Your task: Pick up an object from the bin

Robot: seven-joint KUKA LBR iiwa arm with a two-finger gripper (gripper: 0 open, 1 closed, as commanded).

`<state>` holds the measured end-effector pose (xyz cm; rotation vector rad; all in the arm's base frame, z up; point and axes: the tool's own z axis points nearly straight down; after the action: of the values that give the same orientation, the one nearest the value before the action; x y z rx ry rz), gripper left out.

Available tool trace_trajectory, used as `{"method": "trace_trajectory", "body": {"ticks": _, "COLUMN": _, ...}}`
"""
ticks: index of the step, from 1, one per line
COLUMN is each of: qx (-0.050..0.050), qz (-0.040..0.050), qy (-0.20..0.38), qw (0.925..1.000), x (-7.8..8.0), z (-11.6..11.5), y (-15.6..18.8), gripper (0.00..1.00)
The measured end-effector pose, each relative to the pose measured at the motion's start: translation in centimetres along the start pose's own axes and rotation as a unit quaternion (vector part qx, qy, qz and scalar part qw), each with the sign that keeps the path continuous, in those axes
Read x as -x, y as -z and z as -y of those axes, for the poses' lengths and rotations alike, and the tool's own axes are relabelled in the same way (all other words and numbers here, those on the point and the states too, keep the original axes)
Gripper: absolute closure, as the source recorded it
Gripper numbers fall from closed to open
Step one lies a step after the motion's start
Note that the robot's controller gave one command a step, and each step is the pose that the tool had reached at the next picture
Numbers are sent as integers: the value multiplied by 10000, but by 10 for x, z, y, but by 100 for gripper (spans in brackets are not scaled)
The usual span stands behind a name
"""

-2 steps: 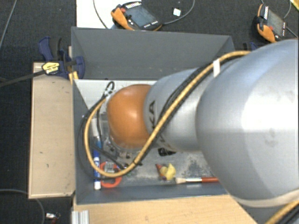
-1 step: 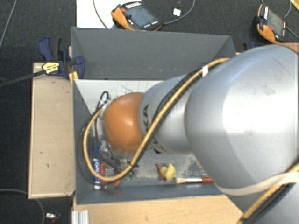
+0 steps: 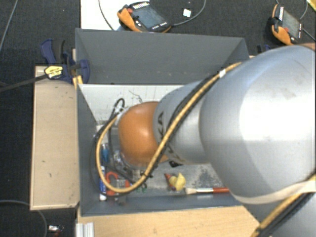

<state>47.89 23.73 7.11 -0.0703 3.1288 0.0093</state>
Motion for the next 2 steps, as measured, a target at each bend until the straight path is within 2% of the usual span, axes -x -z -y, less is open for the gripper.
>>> {"method": "trace_trajectory", "body": {"ticks": 1, "qx": -7, "qz": -33, "qy": -598, "qw": 9982, "x": 1, "z": 23, "y": -1, "gripper": 100}}
{"method": "trace_trajectory", "body": {"ticks": 2, "qx": -8, "qz": -33, "qy": -600, "qw": 9982, "x": 1, "z": 23, "y": -1, "gripper": 100}}
